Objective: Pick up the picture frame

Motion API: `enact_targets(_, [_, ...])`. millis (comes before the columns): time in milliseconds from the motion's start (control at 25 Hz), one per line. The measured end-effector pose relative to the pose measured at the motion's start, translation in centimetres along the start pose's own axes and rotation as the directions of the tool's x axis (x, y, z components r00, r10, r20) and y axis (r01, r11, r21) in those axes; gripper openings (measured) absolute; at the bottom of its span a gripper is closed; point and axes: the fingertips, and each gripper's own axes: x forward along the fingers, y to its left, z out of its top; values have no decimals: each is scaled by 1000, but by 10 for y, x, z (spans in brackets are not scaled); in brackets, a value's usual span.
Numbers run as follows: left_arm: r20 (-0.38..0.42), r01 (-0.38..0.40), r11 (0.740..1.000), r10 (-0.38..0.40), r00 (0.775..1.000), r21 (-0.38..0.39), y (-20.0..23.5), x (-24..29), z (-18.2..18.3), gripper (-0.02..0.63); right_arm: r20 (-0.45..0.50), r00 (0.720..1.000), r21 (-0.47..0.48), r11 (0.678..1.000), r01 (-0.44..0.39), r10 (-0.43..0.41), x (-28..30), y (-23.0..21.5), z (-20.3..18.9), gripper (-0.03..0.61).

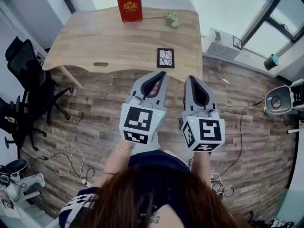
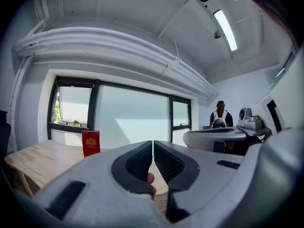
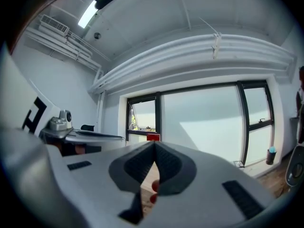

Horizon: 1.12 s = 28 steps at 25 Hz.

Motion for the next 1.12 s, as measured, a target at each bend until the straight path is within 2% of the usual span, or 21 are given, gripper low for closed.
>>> enact_targets(240, [-1,18,1000,-18,1000,-10,31,14,-1,32,-7,1000,18,1000,-2,3,34,8,2,25])
enact_targets(600, [-39,71,996,-73,997,-45,47,32,-13,32,-57,998,33,999,27,-25,60,7,-8,25])
enact_targets(1120, [-68,68,995,-73,995,-71,60,79,-30,32,-93,995,28,999,27,-24,100,-22,-23,25])
